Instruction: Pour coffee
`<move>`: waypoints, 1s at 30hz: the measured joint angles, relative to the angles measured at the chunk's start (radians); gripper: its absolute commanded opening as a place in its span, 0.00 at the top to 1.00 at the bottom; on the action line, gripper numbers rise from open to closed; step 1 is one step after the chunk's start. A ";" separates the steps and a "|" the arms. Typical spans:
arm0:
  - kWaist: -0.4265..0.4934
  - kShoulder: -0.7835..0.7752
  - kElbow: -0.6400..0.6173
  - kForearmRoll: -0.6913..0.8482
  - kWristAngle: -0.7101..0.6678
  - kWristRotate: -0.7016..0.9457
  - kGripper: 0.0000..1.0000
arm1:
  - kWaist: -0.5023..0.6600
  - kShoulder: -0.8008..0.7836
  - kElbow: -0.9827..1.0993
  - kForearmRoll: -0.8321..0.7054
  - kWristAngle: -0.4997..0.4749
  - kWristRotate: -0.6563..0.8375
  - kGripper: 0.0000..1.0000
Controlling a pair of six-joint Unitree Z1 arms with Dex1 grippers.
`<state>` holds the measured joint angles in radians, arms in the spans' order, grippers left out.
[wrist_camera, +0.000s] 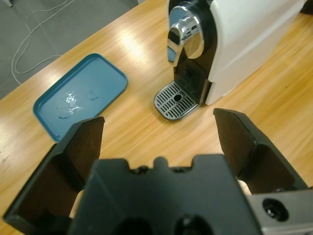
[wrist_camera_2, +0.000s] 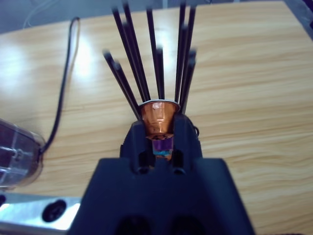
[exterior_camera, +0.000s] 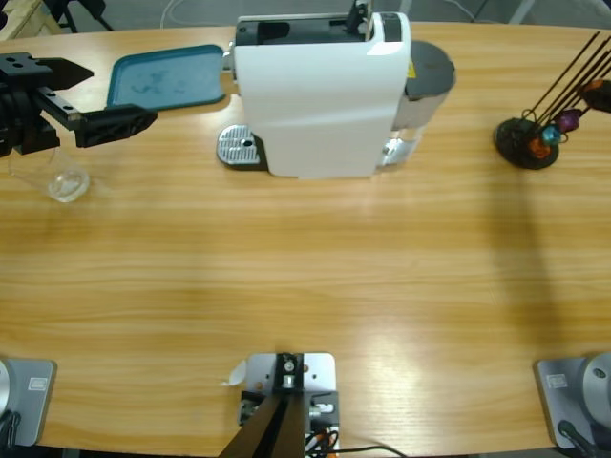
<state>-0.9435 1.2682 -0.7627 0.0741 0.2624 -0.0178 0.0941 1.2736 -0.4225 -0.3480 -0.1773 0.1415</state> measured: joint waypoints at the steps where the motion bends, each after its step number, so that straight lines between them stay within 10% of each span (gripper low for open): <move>1: 0.000 0.002 0.000 -0.004 -0.005 -0.005 0.03 | 0.000 -0.013 -0.005 0.015 0.000 0.000 1.00; 16: -0.006 0.004 0.002 -0.022 -0.039 -0.017 0.03 | 0.028 -0.233 -0.232 0.327 0.022 -0.006 1.00; 30: -0.008 -0.043 0.056 -0.022 -0.039 -0.038 0.00 | 0.560 -0.143 -0.387 0.447 0.287 -0.293 1.00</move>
<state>-0.9511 1.2256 -0.7068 0.0517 0.2238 -0.0554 0.6540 1.1302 -0.8093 0.0987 0.1093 -0.1517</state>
